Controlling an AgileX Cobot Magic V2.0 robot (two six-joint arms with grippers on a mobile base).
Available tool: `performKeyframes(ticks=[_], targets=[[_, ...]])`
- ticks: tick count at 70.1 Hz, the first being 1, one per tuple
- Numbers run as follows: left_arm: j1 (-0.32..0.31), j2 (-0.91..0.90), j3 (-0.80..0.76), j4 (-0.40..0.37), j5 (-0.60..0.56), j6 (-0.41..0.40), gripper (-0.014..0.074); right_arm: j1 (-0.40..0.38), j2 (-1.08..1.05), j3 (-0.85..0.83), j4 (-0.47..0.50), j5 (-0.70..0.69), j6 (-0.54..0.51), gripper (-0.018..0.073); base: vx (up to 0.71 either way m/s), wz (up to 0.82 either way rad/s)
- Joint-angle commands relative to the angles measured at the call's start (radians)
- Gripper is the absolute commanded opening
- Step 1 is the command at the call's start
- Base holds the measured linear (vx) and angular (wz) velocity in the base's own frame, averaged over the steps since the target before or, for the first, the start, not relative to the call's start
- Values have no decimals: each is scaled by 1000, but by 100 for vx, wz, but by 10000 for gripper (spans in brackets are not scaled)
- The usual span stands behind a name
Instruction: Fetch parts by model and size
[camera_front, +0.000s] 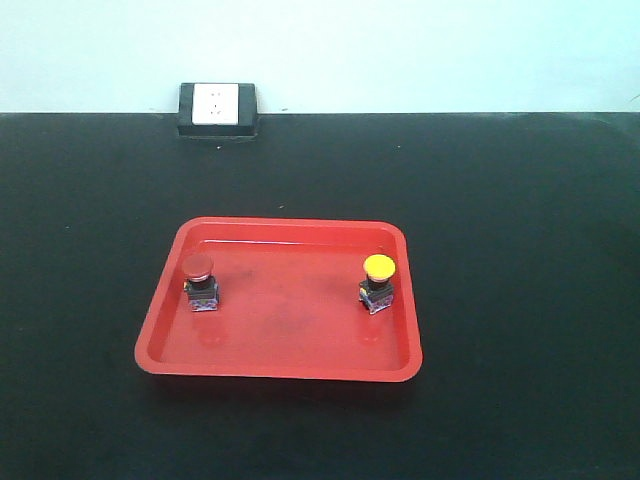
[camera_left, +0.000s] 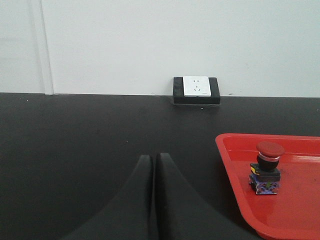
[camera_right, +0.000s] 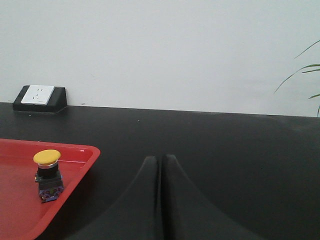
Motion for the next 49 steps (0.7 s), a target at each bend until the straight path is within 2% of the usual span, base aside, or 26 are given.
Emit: performKeyframes(ticks=[1, 49], targets=[[-4, -14, -12, -8, -80, -7, -8, -7, -5, 7, -10, -84, -2, -10, 0, 0], [-4, -14, -12, -8, -80, -7, -8, -7, -5, 7, -10, -83, -2, -10, 0, 0]])
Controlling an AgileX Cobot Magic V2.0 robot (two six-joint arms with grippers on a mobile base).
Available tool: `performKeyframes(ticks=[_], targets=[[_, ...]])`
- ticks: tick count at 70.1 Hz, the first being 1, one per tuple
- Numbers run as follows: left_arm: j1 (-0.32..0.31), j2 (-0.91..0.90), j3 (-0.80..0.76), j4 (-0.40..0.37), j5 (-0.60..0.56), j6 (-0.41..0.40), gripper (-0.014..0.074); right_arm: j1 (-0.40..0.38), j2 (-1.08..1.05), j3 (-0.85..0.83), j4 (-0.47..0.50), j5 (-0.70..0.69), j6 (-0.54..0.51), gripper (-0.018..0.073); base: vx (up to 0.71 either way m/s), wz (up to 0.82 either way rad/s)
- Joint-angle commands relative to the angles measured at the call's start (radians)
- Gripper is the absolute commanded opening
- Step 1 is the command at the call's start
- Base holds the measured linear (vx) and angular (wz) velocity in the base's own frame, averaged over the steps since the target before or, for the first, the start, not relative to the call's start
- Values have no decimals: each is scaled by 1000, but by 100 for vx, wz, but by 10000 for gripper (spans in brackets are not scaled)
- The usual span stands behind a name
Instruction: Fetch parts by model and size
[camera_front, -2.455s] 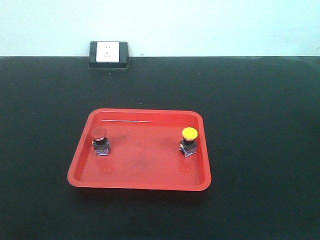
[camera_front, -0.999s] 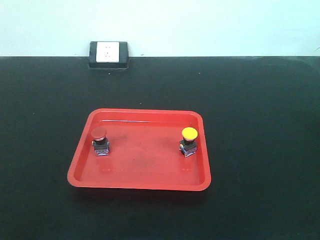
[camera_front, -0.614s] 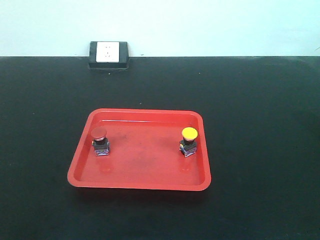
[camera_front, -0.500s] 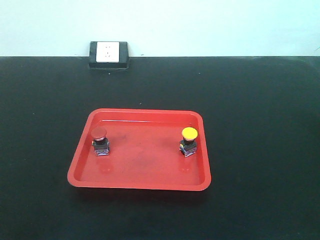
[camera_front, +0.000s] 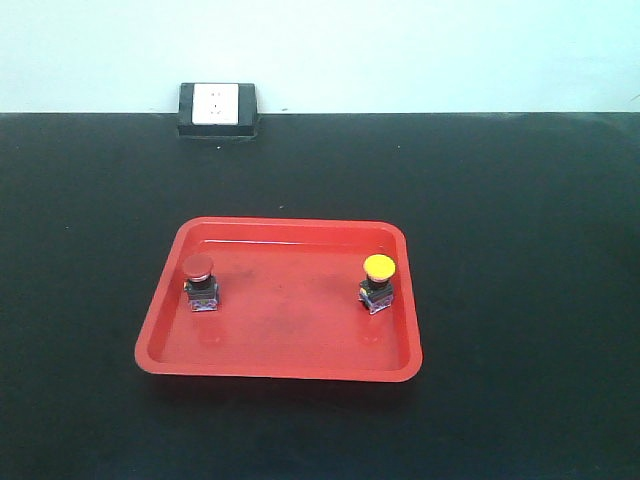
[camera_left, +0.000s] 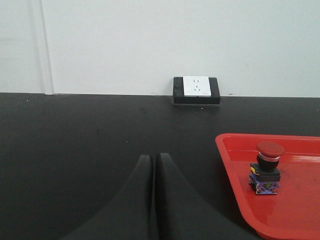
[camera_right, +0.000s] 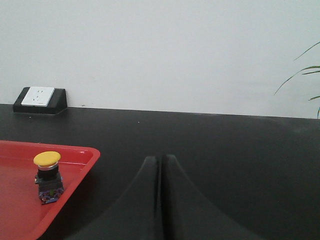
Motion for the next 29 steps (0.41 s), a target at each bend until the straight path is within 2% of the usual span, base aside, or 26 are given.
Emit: performKeyframes(ticks=[1, 29], targets=[[-4, -14, -12, -8, -80, -7, -8, -7, -5, 7, -10, -78, -2, -10, 0, 0], [-4, -14, -12, -8, -80, -7, -8, -7, -5, 7, -10, -78, -2, -10, 0, 0]])
